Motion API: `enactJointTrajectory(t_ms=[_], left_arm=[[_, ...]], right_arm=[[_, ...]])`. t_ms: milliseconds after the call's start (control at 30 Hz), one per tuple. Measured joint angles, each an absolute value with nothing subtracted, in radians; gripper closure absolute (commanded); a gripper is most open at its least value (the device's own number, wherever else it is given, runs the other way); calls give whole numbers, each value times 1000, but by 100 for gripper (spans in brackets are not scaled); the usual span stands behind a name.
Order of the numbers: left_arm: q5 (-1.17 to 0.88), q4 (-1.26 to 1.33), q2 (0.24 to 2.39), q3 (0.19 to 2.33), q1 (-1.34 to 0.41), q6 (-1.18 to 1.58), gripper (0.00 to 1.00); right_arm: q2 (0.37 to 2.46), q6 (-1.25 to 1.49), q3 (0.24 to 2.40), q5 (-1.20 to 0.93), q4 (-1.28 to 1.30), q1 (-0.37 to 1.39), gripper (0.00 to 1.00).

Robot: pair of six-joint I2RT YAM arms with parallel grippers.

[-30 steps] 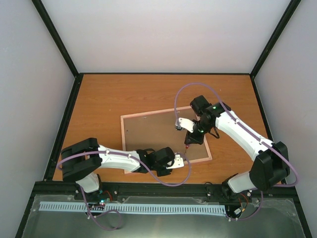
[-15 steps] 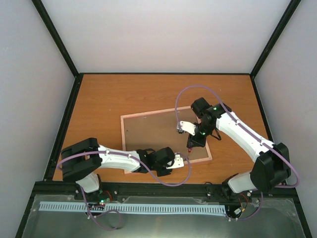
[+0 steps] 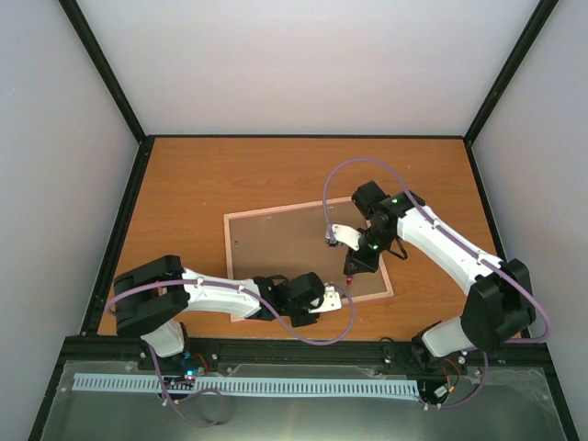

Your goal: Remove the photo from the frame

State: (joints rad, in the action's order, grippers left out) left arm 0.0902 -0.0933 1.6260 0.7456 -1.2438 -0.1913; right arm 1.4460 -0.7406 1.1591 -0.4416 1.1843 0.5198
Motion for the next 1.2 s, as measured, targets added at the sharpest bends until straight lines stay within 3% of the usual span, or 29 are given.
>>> enactJointTrajectory(t_ms=[1200], left_arm=[[117, -86, 1639, 755, -1244, -189, 96]], right_arm=[[1492, -627, 1264, -403, 1054, 518, 97]])
